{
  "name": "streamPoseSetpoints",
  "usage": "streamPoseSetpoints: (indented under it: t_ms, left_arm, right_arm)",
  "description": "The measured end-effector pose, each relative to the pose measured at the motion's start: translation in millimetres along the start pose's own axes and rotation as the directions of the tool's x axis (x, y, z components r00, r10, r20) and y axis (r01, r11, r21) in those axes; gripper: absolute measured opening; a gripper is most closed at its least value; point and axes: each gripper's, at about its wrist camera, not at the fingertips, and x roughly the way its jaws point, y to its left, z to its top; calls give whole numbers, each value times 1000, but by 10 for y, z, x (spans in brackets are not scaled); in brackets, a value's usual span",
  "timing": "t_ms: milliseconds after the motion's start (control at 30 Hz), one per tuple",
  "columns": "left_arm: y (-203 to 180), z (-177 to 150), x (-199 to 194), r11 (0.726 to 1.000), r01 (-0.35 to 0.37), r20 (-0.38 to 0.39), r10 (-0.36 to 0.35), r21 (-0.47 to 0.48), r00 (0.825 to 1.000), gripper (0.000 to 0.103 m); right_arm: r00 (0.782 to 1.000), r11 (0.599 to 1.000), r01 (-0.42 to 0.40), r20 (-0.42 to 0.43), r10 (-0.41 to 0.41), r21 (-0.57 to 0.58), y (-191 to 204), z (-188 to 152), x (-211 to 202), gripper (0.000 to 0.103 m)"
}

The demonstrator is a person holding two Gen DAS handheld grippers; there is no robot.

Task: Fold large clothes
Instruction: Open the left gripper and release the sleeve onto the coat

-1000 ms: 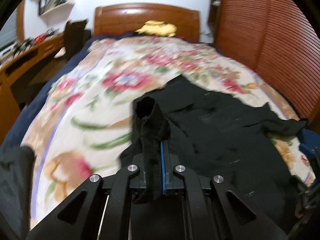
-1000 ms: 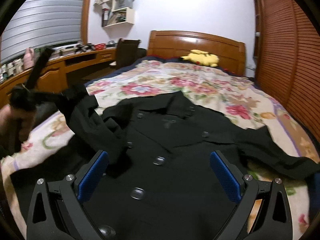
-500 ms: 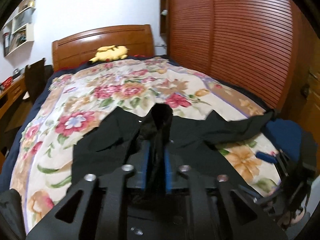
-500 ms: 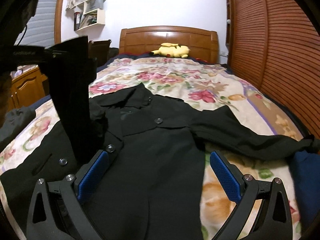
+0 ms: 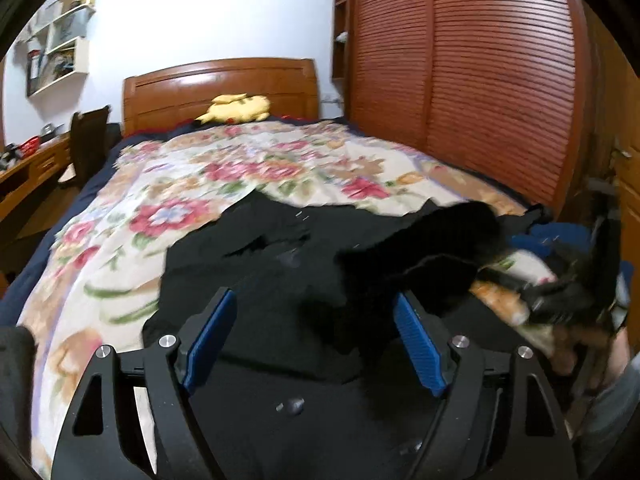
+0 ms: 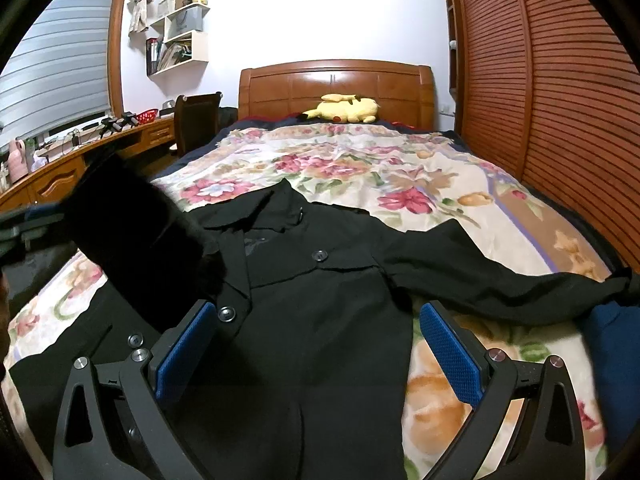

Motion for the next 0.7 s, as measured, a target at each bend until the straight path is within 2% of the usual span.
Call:
streamPoseSetpoints:
  t_ms: [167, 367, 500, 700]
  left_arm:
    - [115, -273, 18, 999, 11, -20, -12, -36, 1000, 81]
    - [148, -414, -76, 999, -19, 6, 19, -45, 1000, 81]
    - [181, -525, -77, 997, -12, 18, 13, -74, 1000, 81]
    - [145, -662, -30, 999, -40, 11, 40, -20, 999, 81]
  right_arm:
    - [1000, 1000, 8, 14, -9, 20, -72, 28, -42, 101]
    - [999, 1000, 15, 29, -15, 19, -60, 26, -102, 101]
    - [999, 1000, 27, 37, -26, -5, -42, 16, -179, 101]
    - [996, 997, 65, 60, -62, -40, -49, -13, -367, 101]
